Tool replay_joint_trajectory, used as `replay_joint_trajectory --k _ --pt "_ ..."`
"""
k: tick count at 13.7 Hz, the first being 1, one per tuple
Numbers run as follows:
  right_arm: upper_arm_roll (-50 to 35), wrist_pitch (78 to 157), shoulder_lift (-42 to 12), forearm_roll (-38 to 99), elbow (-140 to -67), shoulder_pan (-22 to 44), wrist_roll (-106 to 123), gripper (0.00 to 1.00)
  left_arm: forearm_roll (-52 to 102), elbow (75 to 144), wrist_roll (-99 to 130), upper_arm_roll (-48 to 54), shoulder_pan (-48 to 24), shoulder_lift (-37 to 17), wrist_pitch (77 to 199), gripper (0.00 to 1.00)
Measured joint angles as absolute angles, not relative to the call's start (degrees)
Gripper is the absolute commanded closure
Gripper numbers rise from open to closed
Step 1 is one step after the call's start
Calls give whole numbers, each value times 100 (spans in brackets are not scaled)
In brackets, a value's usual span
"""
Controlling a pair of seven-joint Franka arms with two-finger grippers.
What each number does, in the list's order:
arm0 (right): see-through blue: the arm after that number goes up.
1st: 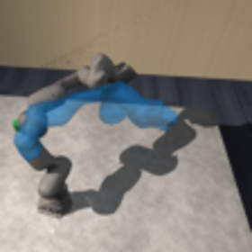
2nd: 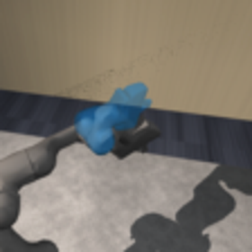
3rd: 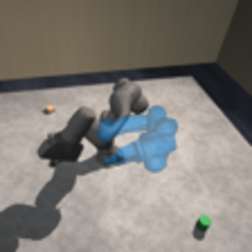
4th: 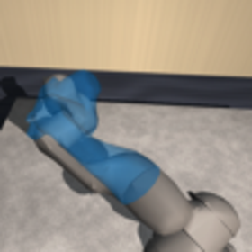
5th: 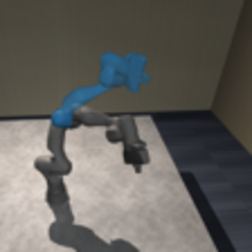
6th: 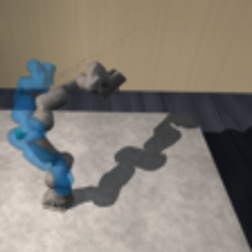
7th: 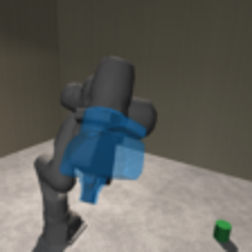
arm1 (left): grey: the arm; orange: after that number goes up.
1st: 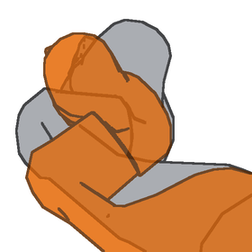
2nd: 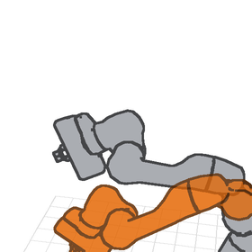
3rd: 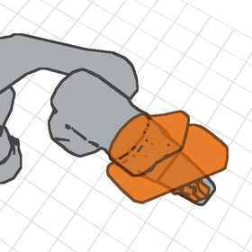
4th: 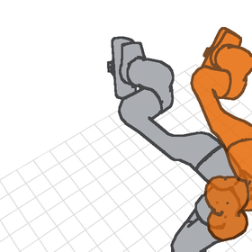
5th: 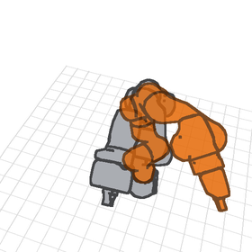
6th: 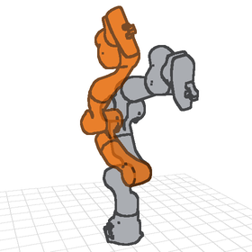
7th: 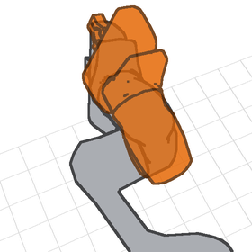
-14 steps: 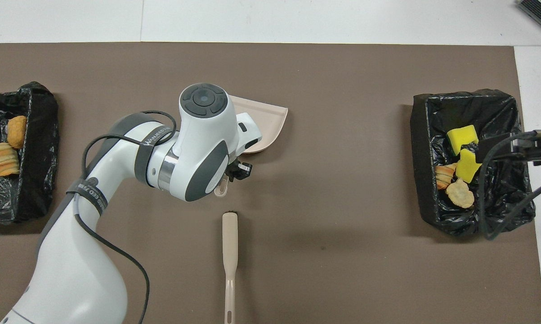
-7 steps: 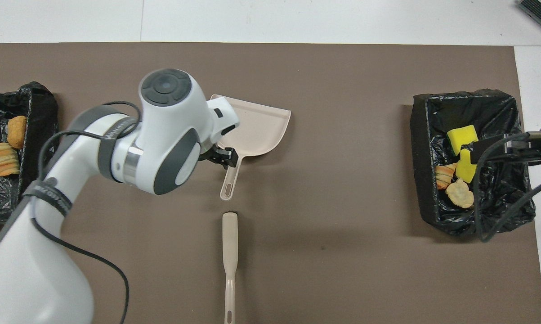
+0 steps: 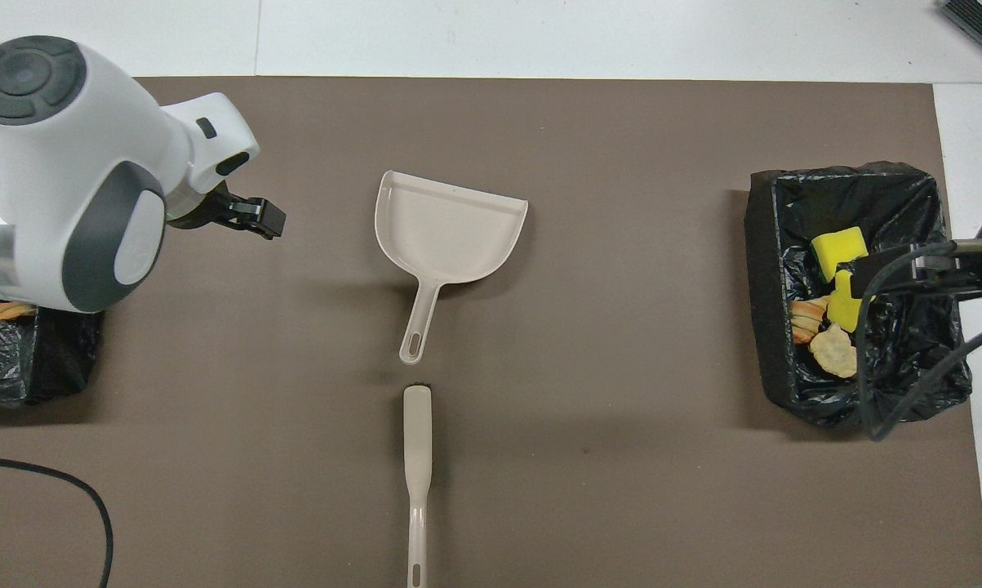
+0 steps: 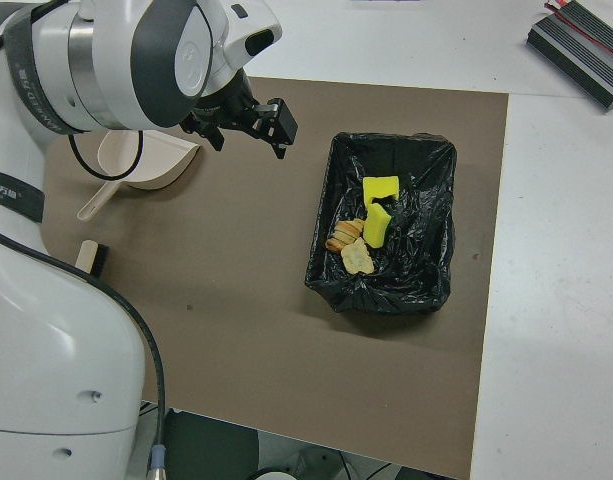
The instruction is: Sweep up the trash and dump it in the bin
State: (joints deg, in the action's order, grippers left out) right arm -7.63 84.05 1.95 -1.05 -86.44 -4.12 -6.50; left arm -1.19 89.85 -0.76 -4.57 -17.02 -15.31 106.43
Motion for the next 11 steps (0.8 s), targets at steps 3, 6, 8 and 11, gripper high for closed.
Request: replay_joint_trajectory --k 3,6,8,11 --pt "-763 8405 195 -105 -8644 -412 -652 0 -122 8947 -113 -468 -1319 -1222 10568 0" --pt "-763 8405 195 -105 -8644 -412 -669 0 -123 8949 -131 -473 -986 -694 9882 0" --pt "-763 8405 195 -105 -8645 -412 -746 0 -124 8959 -189 -472 -843 -364 9597 0" --pt "-763 8405 195 -105 -8645 -412 -765 0 -124 8959 -224 -459 -794 -191 9328 0"
